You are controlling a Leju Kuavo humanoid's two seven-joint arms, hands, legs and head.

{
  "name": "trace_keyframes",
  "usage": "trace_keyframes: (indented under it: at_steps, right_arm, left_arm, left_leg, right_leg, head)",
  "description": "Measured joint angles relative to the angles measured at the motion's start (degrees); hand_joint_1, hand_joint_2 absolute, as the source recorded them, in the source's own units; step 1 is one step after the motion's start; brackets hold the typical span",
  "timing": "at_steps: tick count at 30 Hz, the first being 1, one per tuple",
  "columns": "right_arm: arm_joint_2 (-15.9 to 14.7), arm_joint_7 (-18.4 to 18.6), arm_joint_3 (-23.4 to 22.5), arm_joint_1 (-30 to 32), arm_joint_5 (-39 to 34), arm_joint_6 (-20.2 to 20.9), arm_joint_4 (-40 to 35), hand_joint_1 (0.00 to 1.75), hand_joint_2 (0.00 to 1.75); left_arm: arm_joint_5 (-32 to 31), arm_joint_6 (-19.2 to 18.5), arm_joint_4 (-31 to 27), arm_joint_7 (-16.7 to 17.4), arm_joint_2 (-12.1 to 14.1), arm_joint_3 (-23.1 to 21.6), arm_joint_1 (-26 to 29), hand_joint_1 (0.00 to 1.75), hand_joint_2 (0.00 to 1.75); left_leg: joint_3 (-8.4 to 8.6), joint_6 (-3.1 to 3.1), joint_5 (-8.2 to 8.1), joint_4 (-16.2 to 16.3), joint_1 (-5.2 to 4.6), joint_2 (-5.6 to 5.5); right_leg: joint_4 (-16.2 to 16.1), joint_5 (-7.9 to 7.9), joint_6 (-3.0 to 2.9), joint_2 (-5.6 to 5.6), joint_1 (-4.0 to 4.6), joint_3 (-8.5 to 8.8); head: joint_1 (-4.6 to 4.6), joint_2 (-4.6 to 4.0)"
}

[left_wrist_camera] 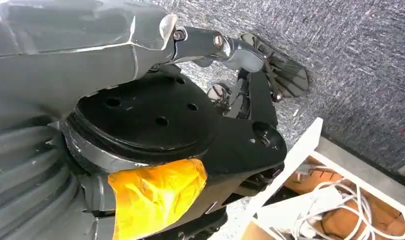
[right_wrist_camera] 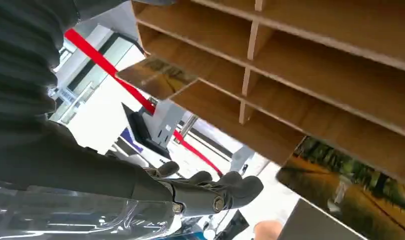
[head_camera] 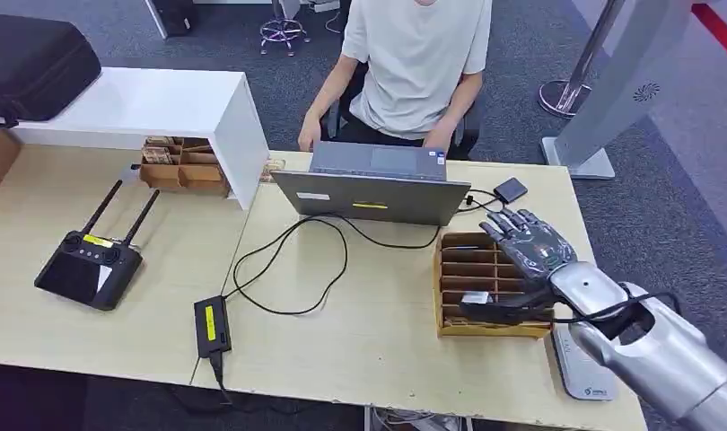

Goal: Pass the card to the sensor for recognition and then transmit it.

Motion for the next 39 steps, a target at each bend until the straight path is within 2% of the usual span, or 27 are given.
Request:
trace_keyframes:
  at_steps: [11, 12, 13, 39]
  right_arm:
    - [0.0, 0.0, -0.6, 0.8, 0.4, -0.6, 0.1, 0.00, 1.75]
    - [0.1, 0.0, -0.6, 0.8, 0.4, -0.6, 0.2, 1.03, 1.75]
    - [0.1, 0.0, -0.6, 0.8, 0.4, -0.6, 0.2, 1.75, 1.75]
    - [0.0, -0.3, -5.0, 3.8, 1.4, -1.5, -1.4, 1.75, 1.75]
  left_arm:
    - [0.2, 0.0, 0.0, -0.2, -0.2, 0.7, 0.0, 0.00, 1.75]
    - [0.2, 0.0, 0.0, -0.2, -0.2, 0.7, 0.0, 0.00, 1.75]
    - [0.2, 0.0, 0.0, -0.2, -0.2, 0.7, 0.0, 0.00, 1.75]
    - [3.2, 0.2, 0.0, -1.8, -0.5, 3.8, 0.1, 0.00, 1.75]
  left_leg:
    - [0.00, 0.00, 0.00, 0.0, 0.00, 0.00]
    - [0.00, 0.00, 0.00, 0.0, 0.00, 0.00]
    - [0.00, 0.00, 0.00, 0.0, 0.00, 0.00]
    - [0.02, 0.00, 0.00, 0.0, 0.00, 0.02]
  right_leg:
    - [0.0, 0.00, 0.00, 0.00, 0.00, 0.00]
    - [0.0, 0.00, 0.00, 0.00, 0.00, 0.00]
    - [0.0, 0.00, 0.00, 0.00, 0.00, 0.00]
    - [0.0, 0.00, 0.00, 0.03, 0.00, 0.00]
  head:
    - [0.00, 0.00]
    - [0.00, 0.00]
    - [0.00, 0.00]
    - [0.00, 0.00]
